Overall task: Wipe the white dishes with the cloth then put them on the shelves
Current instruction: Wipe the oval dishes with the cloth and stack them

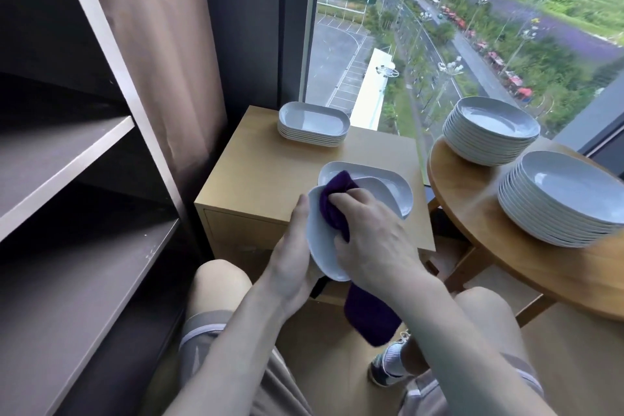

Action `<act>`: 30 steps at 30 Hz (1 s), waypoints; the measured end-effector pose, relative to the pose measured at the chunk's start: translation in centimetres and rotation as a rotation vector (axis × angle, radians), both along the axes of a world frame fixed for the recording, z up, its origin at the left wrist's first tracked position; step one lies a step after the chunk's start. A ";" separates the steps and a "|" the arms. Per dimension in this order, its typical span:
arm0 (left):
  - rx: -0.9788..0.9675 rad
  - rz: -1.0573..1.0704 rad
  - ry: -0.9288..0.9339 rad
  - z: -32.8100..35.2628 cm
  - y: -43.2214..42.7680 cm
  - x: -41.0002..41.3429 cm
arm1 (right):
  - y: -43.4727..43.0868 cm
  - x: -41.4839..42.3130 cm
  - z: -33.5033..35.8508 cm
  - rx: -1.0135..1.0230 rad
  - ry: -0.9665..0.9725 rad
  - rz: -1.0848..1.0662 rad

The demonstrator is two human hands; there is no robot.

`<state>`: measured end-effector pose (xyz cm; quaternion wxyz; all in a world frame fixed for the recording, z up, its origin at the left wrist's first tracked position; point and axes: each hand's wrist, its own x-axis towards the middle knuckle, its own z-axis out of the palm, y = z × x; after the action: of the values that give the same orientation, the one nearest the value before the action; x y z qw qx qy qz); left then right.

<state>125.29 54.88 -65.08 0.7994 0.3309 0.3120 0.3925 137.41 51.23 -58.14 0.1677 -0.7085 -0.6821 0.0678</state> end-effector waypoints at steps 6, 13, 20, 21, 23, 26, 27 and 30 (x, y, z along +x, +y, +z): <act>-0.197 0.113 -0.122 -0.1 -0.1 -0.2 | -1.7 -2.2 -0.6 -0.049 -0.014 0.207; -0.244 0.245 -0.100 0.7 0.6 -0.7 | -2.9 0.8 -2.2 -0.143 -0.046 0.192; -0.207 0.227 -0.091 0.8 0.4 -0.8 | -1.2 5.9 -2.2 -0.123 -0.041 -0.054; -0.199 0.208 -0.086 0.9 0.4 -0.8 | -0.8 6.4 -2.0 -0.112 -0.050 -0.092; -0.177 0.166 -0.070 0.8 0.0 -0.4 | -0.1 6.8 -1.5 -0.076 -0.067 -0.151; -0.141 0.109 -0.070 0.4 -0.5 0.1 | 0.9 6.2 -0.8 -0.020 -0.086 -0.168; -0.131 0.097 -0.079 0.3 -0.5 0.1 | 1.1 5.8 -0.6 -0.018 -0.089 -0.146; -0.103 0.085 -0.097 0.1 -0.2 0.0 | 1.1 3.8 0.0 -0.031 -0.098 -0.014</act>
<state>125.25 54.69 -64.95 0.8122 0.2565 0.3066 0.4249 141.22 52.37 -58.18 0.1233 -0.7182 -0.6835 0.0424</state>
